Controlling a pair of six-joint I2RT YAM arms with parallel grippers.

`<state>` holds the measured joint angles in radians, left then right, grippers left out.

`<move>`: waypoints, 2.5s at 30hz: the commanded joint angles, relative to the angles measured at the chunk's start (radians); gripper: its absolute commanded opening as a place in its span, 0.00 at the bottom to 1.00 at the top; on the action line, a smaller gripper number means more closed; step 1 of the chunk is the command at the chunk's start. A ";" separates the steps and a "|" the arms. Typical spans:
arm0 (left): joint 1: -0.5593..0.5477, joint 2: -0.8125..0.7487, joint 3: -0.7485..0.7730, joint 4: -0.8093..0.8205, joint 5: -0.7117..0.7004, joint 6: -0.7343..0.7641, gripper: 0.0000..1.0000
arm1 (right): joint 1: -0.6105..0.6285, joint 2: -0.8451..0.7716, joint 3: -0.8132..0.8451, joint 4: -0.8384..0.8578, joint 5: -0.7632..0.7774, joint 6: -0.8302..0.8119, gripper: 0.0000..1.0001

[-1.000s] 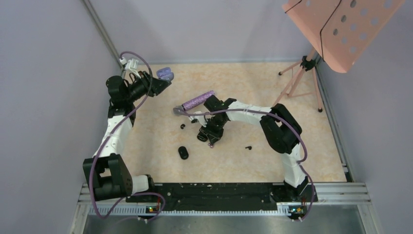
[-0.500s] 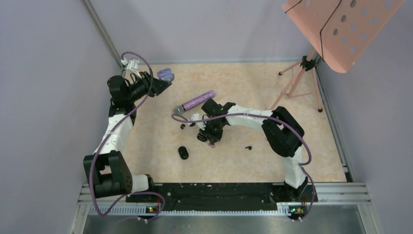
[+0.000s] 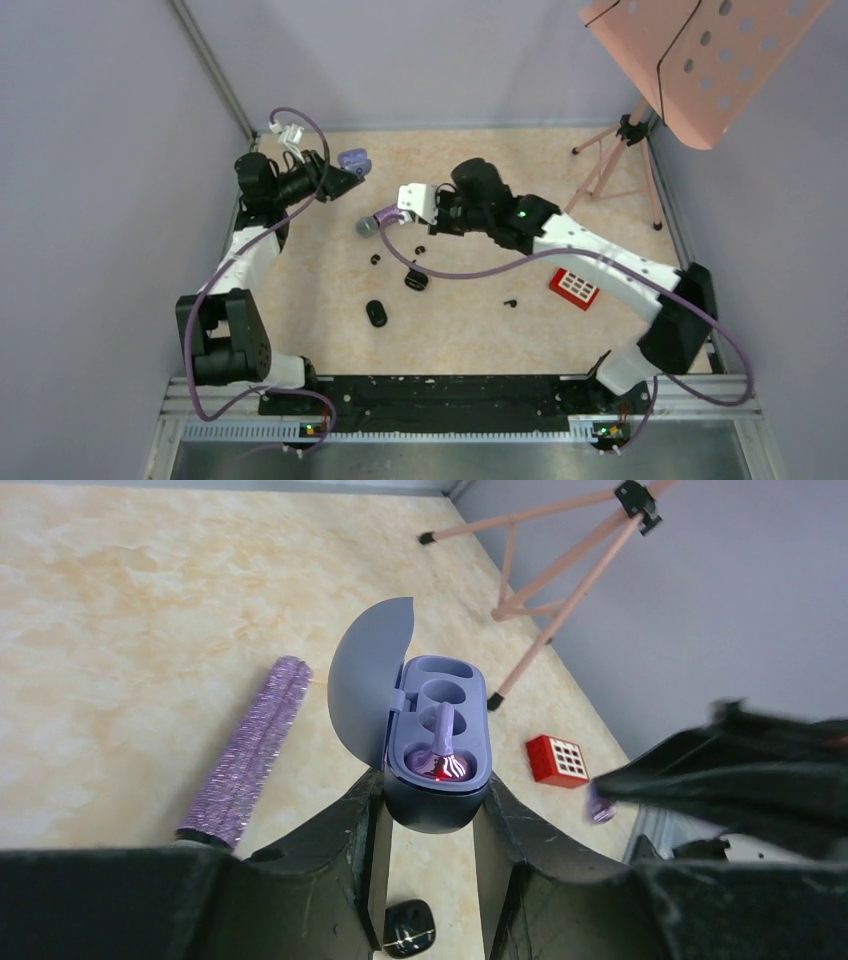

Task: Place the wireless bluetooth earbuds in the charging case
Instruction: Place the earbud in the charging case, then close the charging case.

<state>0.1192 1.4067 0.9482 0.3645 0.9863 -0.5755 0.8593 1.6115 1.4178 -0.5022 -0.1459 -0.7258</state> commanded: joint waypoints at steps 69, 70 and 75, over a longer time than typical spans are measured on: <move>-0.289 -0.080 0.130 -0.279 0.199 0.409 0.00 | -0.093 -0.276 -0.006 0.267 -0.234 -0.091 0.48; -0.289 -0.078 0.133 -0.303 0.200 0.440 0.00 | -0.107 -0.277 0.018 0.234 -0.248 -0.052 0.56; -0.292 -0.073 0.141 -0.404 0.221 0.599 0.00 | -0.164 -0.179 0.173 0.007 -0.319 0.113 0.71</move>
<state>-0.1677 1.3621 1.0462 0.0505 1.1889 -0.1566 0.7265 1.3853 1.4574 -0.2810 -0.3672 -0.7837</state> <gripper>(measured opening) 0.370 0.692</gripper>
